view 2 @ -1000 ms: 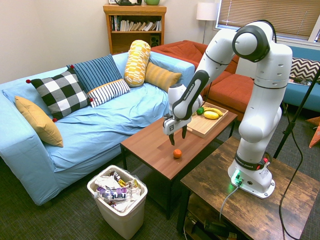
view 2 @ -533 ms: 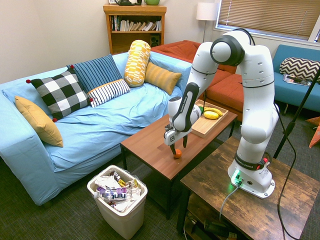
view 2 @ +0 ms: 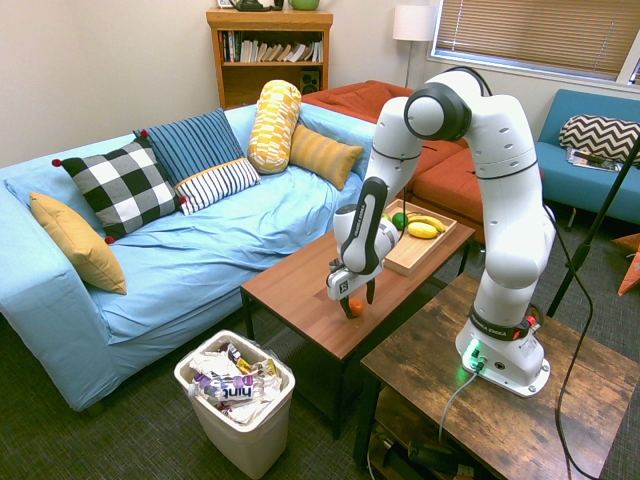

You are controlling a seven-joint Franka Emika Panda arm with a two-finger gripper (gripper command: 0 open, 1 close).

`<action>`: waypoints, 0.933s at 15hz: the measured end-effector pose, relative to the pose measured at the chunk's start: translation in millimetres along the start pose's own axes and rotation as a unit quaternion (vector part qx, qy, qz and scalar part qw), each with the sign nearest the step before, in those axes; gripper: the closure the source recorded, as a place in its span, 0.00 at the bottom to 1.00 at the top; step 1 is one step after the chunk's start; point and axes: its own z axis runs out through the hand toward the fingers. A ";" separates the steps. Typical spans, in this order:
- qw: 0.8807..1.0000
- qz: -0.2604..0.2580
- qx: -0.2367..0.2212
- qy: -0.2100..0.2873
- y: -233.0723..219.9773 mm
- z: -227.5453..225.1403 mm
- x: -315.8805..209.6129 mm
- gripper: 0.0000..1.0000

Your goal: Put the tangerine in the tray

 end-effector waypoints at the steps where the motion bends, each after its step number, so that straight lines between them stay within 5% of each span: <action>1: 1.000 0.000 0.001 0.001 -2.9 0.6 0.5 1.00; 10: 1.000 0.006 0.003 0.002 -8.5 0.5 8.3 1.00; 14: 1.000 0.022 0.007 0.010 -3.0 -41.7 35.9 1.00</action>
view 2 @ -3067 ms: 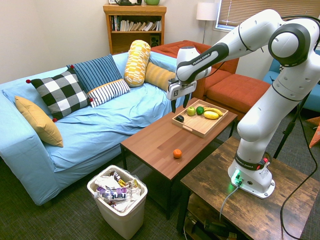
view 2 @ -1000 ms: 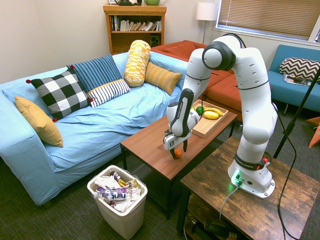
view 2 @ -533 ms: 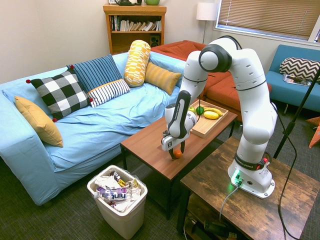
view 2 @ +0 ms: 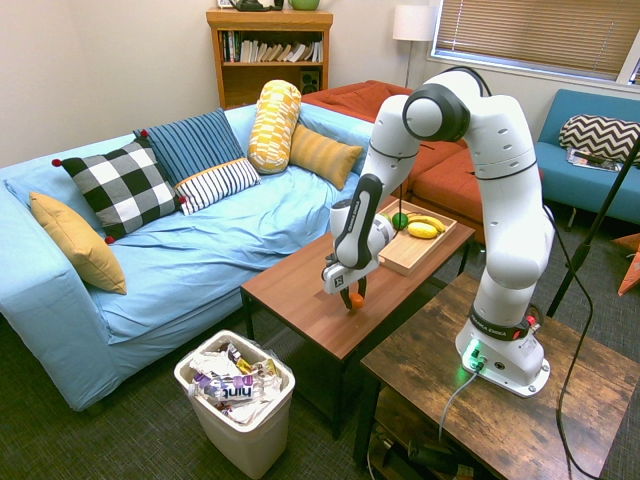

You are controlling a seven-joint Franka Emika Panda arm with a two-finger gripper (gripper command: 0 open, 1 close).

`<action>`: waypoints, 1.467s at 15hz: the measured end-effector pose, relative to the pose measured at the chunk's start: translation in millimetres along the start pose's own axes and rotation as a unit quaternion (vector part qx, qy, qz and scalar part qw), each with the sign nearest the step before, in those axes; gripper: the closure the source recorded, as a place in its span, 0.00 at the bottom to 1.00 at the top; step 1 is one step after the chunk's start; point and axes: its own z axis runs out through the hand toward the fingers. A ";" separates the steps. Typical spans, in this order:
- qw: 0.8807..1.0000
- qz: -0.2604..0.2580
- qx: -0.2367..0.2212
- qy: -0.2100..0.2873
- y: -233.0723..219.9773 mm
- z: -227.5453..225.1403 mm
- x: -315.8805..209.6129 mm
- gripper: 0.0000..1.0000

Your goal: Put the tangerine in the tray

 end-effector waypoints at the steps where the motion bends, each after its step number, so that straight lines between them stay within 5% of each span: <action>1: 1.000 0.005 0.003 0.006 2.5 -18.2 14.7 1.00; 5: 0.999 0.034 0.018 0.033 27.3 -95.2 98.5 1.00; 9: 0.994 0.091 0.019 0.052 95.5 -119.6 208.6 1.00; 15: 0.988 0.145 -0.012 0.054 164.3 -70.4 329.9 1.00; 22: 0.991 0.127 -0.021 0.023 158.5 -23.6 360.5 1.00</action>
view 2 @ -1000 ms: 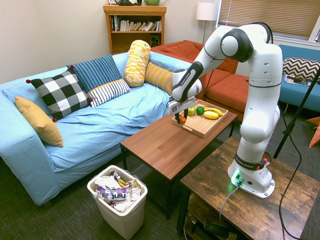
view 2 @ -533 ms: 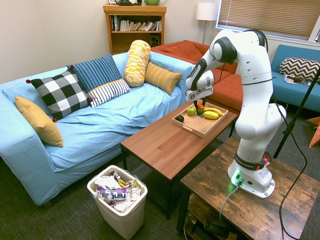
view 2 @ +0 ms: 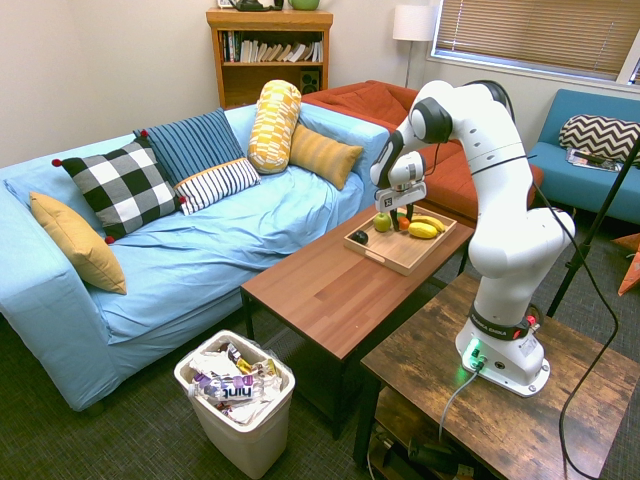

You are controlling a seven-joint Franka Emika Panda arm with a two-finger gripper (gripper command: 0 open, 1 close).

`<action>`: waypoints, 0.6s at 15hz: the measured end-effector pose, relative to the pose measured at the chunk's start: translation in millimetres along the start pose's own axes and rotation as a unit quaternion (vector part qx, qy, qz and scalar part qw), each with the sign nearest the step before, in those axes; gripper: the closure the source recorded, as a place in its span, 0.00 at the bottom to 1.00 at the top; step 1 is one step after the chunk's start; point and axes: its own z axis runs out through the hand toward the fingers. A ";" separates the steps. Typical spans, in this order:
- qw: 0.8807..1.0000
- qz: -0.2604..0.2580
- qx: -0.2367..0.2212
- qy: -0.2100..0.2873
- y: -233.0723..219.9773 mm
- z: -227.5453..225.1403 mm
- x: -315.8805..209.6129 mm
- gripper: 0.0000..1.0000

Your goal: Put the tangerine in the tray

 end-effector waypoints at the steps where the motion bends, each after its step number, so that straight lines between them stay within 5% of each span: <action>1: 1.000 -0.003 -0.002 -0.003 -0.6 5.5 -1.3 1.00; 9: 0.999 -0.019 -0.015 -0.032 -2.4 50.9 -15.0 1.00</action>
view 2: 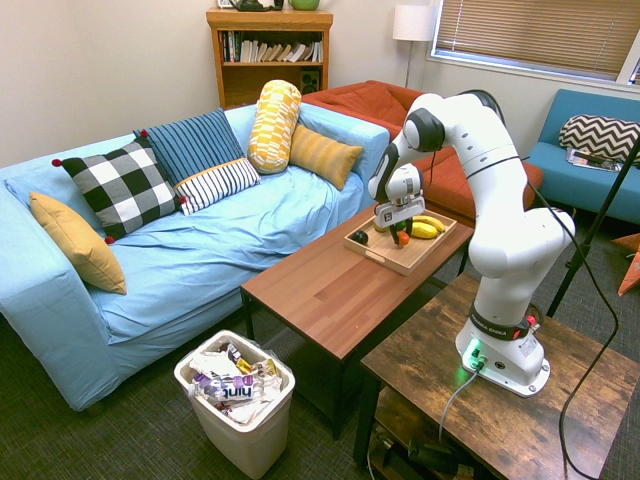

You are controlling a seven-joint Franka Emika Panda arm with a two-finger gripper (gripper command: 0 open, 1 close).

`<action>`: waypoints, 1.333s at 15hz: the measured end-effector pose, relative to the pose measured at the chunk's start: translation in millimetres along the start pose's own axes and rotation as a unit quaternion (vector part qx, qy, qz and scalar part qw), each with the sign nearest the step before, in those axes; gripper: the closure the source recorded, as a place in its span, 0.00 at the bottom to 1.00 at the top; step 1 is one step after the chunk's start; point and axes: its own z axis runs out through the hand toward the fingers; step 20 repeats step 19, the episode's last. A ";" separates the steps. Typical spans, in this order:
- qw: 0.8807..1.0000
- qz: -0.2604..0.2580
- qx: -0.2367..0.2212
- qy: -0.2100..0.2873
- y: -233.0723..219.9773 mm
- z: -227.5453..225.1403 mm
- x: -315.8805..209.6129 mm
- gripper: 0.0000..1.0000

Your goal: Put the tangerine in the tray

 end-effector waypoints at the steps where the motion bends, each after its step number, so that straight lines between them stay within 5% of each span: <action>1: 1.000 -0.002 -0.001 -0.001 -0.4 2.4 0.0 1.00; 2: 1.000 -0.004 -0.001 -0.002 -0.7 4.8 -0.1 0.00; 13: 1.000 -0.025 0.003 -0.003 -5.1 4.9 -1.6 0.00; 20: 0.999 -0.026 0.034 0.025 -2.7 -55.2 12.3 0.00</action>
